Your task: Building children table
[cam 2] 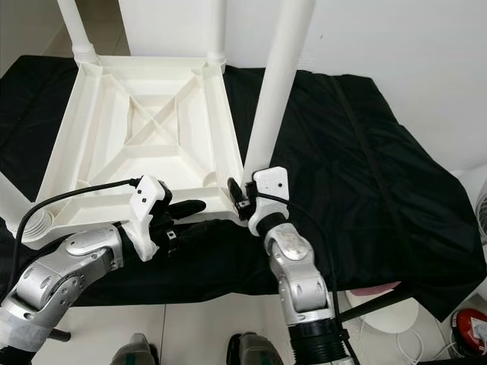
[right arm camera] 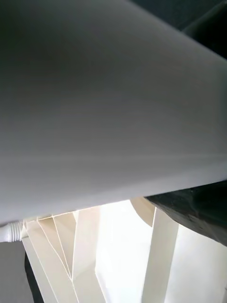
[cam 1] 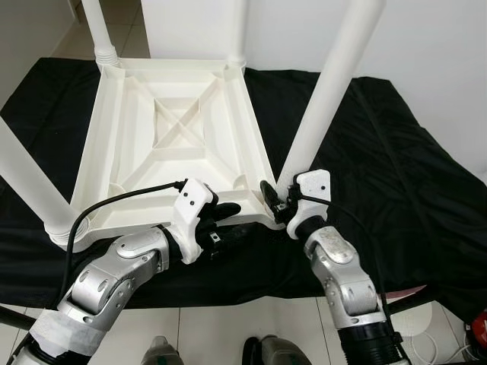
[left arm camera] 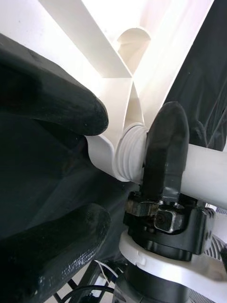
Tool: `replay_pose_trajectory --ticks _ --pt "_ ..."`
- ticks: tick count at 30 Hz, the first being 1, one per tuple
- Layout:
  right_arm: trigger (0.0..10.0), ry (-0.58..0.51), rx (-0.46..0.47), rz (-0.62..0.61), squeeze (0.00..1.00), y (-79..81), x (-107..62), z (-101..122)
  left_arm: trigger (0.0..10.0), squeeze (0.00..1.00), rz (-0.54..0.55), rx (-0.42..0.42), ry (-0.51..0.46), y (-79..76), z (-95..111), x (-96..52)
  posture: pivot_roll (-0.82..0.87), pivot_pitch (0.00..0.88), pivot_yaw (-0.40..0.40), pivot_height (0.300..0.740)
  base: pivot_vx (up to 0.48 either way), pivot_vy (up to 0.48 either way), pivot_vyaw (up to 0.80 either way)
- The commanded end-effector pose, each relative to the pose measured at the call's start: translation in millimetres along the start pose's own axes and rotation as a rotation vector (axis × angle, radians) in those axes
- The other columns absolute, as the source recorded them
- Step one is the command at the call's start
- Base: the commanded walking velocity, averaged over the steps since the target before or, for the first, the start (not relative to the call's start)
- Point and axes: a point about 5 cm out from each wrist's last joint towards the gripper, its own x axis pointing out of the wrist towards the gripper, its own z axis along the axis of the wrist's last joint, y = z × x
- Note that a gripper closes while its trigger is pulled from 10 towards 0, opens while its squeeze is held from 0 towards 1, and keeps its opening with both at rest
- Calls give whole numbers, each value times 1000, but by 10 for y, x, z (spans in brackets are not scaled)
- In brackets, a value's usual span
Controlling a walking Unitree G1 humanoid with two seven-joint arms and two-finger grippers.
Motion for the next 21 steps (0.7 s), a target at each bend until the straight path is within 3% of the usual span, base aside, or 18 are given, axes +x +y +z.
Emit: replay_pose_trajectory --ticks 1,2,3,6,7,13,17,18,19,20,21 --pt "10000 41 6 -38 0 -62 -21 -46 10000 0 -115 0 5 -47 4 15 38 78 -67 740 0 0 0" --pt "10000 41 13 -37 0 -75 -25 -45 10000 0 -117 3 5 -47 6 20 38 78 -67 740 0 0 0" --pt "10000 40 9 -37 855 -91 -33 -45 10000 0 -118 2 2 -45 13 25 38 78 -67 740 0 0 0" --pt "10000 44 0 -49 855 -95 -46 -38 10000 0 -119 0 -3 -42 21 30 38 78 -67 740 0 0 0" --pt "10000 43 5 -51 1000 -105 -53 -37 10000 0 -119 0 -3 -43 21 30 38 78 -67 740 0 0 0" --pt "10000 34 6 -29 1000 -154 -81 -35 10000 0 -126 1 -2 -60 18 29 41 70 -67 740 0 0 0" --pt "10000 60 -50 85 1000 -293 -132 -99 10000 0 -132 3 2 -76 10 24 38 69 -71 740 0 0 0" --pt "10000 61 -43 124 545 -324 -149 -108 10000 0 -133 3 3 -78 8 22 38 69 -71 740 0 0 0" --pt "10000 61 -43 124 545 -324 -149 -108 10000 0 -133 3 3 -78 8 22 38 69 -71 740 0 0 0" --pt "10000 60 -57 175 0 -344 -164 -111 10000 0 -133 4 4 -77 8 21 37 68 -69 740 0 0 0" --pt "10000 60 -57 175 0 -344 -164 -111 10000 0 -133 4 4 -77 8 21 37 68 -69 740 0 0 0"
